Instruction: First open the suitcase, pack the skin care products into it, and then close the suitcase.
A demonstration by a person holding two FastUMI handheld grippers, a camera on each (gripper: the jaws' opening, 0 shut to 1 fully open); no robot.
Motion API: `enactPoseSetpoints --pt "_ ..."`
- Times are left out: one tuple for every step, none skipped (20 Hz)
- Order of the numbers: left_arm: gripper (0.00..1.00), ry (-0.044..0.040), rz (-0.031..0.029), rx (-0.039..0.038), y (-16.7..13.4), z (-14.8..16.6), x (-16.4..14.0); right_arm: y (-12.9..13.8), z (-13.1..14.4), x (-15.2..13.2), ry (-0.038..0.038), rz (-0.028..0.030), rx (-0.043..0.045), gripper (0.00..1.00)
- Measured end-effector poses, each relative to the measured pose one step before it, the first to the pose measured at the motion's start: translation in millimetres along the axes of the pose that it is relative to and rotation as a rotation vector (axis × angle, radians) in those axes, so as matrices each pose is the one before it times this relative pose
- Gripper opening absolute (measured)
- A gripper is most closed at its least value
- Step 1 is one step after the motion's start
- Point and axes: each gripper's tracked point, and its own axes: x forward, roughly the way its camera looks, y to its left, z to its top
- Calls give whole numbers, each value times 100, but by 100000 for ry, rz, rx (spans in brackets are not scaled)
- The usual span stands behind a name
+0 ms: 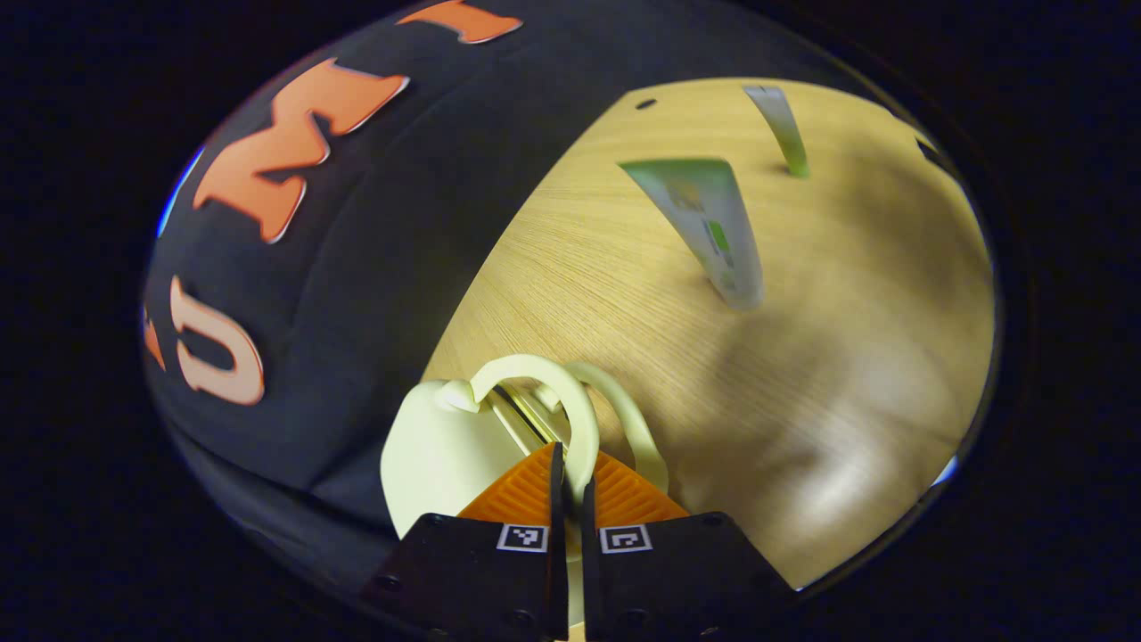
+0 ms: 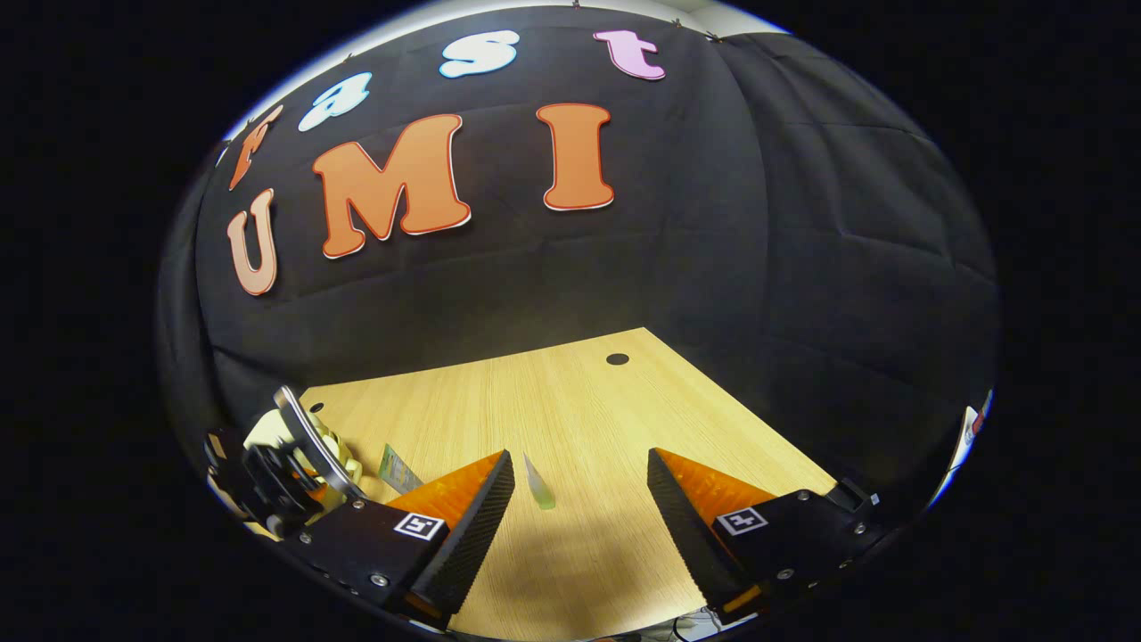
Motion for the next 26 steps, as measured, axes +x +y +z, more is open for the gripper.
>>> enactPoseSetpoints --pt "7 -3076 -2601 -7461 596 608 -556 147 206 -94 -648 756 -278 95" --pt "7 -3777 -2223 -6960 535 340 -87 307 183 -107 -399 713 -45 95" --pt "7 -2787 -1877 -6086 542 407 -248 259 219 -3 -380 948 286 95" --pt "7 -3762 -2086 -6167 754 451 -154 428 219 -56 -234 1118 521 95" --pt "7 -3036 -1813 -5203 423 554 -275 378 180 10 -114 1209 725 95" --pt "7 -3329 -1794 -5772 470 554 -161 497 130 -59 -81 1278 576 95" --pt "7 -2607 -1812 -6138 490 400 -44 353 -65 7 158 1137 385 95" --pt "7 -2616 -1613 -6683 525 424 23 419 -48 8 536 1239 490 95" --pt "7 -2651 -1078 -6540 598 505 -1 547 -86 -38 822 1633 704 95" --pt "7 -3352 -835 -6112 703 729 21 552 -48 -63 914 1670 874 95" --pt "6 -3646 -538 -6220 801 892 58 404 46 -60 525 1518 708 95" --pt "7 -3408 -758 -6306 804 900 162 372 168 15 117 921 354 95" --pt "7 -3291 -1034 -6929 784 877 247 220 111 -105 -110 403 -44 95" --pt "7 -3621 -804 -7596 763 956 267 125 168 -64 -185 61 -199 95" --pt "6 -3624 255 -7339 855 981 210 284 183 -96 -215 583 176 95" --pt "6 -3303 1287 -5771 -208 -1582 -2169 402 124 -102 399 1233 1025 95" --pt "6 -2955 2227 -4547 344 1338 996 525 -90 -56 772 1744 2059 95" --pt "6 -1361 1853 -3607 -268 1322 2042 618 42 -73 548 1882 2397 95" --pt "6 -792 920 -2417 1174 603 -410 447 -2 59 374 1375 1911 95" --pt "6 -404 -811 -1613 -149 374 112 315 14 -63 370 889 1042 95" --pt "6 -788 -1345 -1302 -325 114 195 230 -186 91 188 -52 -389 95" --pt "6 -948 -1074 -1448 147 63 -291 55 -60 48 -242 -573 -1952 95" --pt "6 -1397 -831 -2345 -175 178 142 49 -86 -111 176 -327 -2174 95" --pt "6 -1729 -2226 -3213 -310 287 130 224 -148 -138 466 101 -1567 95" --pt "6 -1832 -2510 -3682 -626 315 187 280 -63 -101 522 339 -868 95" --pt "6 -1848 -1447 -3468 -425 460 79 204 -17 -26 474 347 12 95"
